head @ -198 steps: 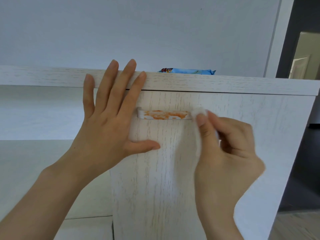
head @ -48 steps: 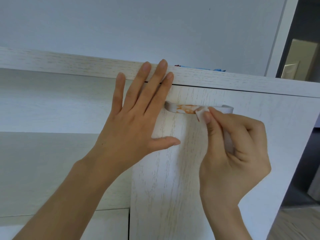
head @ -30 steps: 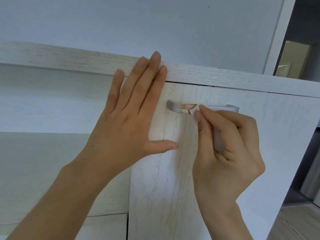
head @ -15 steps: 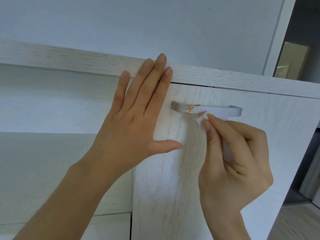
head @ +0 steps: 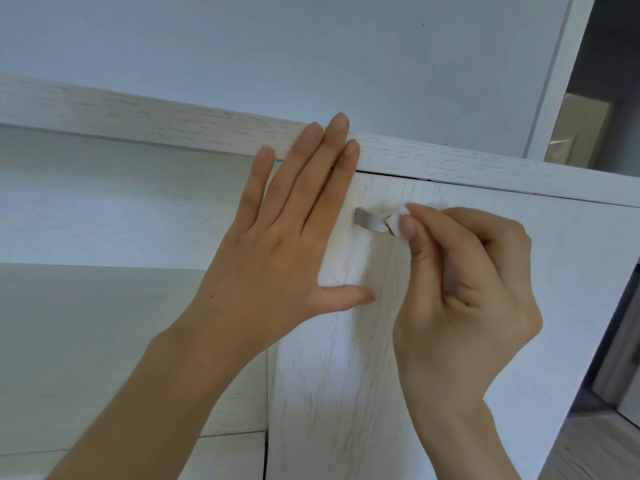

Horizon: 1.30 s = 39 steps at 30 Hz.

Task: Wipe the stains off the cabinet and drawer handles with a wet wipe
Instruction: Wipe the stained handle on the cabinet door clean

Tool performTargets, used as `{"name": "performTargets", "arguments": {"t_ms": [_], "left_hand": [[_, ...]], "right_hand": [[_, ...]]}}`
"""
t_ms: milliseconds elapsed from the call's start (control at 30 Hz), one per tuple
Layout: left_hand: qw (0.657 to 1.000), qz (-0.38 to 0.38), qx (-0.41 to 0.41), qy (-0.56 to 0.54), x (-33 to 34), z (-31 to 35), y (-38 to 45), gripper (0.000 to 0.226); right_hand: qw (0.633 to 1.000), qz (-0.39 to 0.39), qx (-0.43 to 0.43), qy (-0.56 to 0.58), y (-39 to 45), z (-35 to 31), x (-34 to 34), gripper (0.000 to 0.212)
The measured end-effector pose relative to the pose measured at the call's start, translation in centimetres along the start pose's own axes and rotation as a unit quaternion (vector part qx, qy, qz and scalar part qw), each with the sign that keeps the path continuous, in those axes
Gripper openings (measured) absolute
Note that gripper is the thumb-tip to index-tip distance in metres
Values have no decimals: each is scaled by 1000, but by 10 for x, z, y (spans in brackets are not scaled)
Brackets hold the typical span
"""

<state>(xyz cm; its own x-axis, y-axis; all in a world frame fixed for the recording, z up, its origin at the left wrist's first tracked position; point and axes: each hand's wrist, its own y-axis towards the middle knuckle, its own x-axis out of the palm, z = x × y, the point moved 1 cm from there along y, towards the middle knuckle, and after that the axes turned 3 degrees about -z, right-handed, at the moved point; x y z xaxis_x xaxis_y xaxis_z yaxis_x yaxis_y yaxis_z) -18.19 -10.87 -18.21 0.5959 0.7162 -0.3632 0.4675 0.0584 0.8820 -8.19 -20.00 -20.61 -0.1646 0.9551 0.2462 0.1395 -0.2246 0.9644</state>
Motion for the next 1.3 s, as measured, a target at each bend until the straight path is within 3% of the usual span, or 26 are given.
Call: {"name": "performTargets", "arguments": {"t_ms": [333,567,767,1167,1300], "left_hand": [[1000,3,1,-6,0,-1,0,117],[1000,-3,-3,-11,0,-1,0,115],[1000,22,1,-11,3,0,-1,117],[999,25,-1,-28,3,-1,-1,116],[999,18,-1,-35,2,-1,0,117]], "right_hand": [[1000,-18,-9,16,-12,-2,-4,15],[999,22,-19,31,-6,0,-10,17],[999,-28,-33,14,-1,-2,0,8],[997,-29,-70,-4,-3,-2,6,10],[999,-28,-40,16,-5,0,-1,8]]}}
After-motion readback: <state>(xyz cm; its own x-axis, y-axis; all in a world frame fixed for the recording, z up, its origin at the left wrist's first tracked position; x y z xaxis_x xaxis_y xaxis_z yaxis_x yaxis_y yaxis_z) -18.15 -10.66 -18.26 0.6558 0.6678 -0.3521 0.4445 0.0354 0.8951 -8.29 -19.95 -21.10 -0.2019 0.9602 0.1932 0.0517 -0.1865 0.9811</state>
